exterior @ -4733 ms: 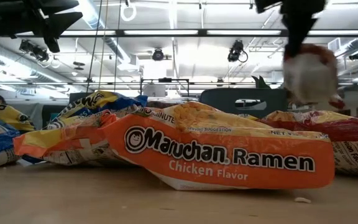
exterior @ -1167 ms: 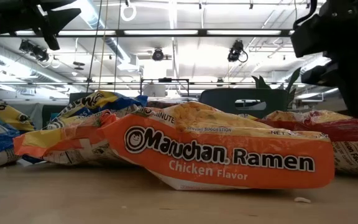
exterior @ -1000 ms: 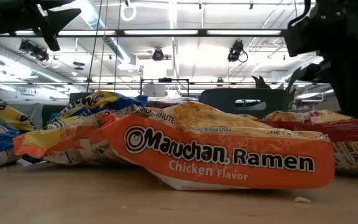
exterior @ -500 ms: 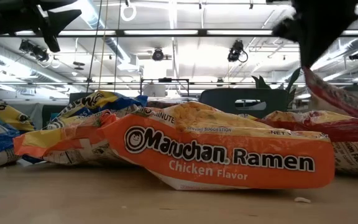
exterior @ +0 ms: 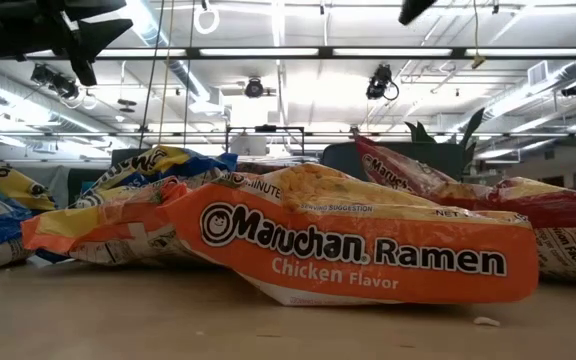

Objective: Sort Maruchan noodles
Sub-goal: Put the red noodle pack into the green bin

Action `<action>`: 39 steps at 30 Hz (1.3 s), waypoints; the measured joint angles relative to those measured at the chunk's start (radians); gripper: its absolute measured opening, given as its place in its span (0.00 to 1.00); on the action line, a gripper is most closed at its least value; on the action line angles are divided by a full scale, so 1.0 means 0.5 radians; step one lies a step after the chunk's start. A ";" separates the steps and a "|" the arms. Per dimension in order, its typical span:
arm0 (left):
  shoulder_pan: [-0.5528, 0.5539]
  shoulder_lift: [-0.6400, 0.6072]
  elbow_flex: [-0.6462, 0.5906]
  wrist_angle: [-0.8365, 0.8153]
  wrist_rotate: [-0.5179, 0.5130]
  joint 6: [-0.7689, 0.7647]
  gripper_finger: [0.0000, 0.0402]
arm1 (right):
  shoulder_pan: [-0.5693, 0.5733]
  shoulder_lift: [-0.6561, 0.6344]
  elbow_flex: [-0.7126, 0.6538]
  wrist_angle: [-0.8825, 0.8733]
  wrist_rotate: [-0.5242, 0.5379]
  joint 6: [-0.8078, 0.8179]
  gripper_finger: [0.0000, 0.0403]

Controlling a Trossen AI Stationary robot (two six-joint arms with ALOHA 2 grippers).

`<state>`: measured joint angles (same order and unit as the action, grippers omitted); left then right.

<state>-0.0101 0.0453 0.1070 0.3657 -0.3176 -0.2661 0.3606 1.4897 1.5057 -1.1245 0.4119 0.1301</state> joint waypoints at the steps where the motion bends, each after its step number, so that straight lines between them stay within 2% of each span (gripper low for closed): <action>1: 0.000 0.000 0.000 -0.002 0.000 0.000 0.35 | -0.017 0.000 -0.004 0.021 -0.063 -0.004 0.02; 5: 0.000 0.000 0.000 -0.010 0.000 0.000 0.35 | -0.091 0.001 -0.151 0.234 -0.247 -0.006 0.08; 13: 0.001 0.000 0.000 -0.012 0.000 -0.001 0.35 | -0.152 0.041 -0.519 0.812 -0.473 0.049 0.25; 17: 0.000 0.000 0.000 -0.009 0.000 0.000 0.35 | -0.179 0.167 -0.525 0.833 -0.508 0.125 0.31; 23: 0.000 0.000 0.000 0.007 -0.001 0.094 0.35 | -0.210 0.342 -0.511 0.912 -0.561 0.066 0.36; 32: 0.001 0.000 0.001 0.060 -0.002 0.143 0.35 | -0.291 0.593 -0.148 0.671 -0.604 -0.107 0.37; 39: 0.001 0.000 0.001 0.066 -0.002 0.190 0.35 | -0.324 0.691 -0.125 0.535 -0.655 -0.160 0.37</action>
<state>-0.0097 0.0456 0.1074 0.3988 -0.3183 -0.1711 0.1986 1.8353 1.4430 -0.8568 0.0845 0.0501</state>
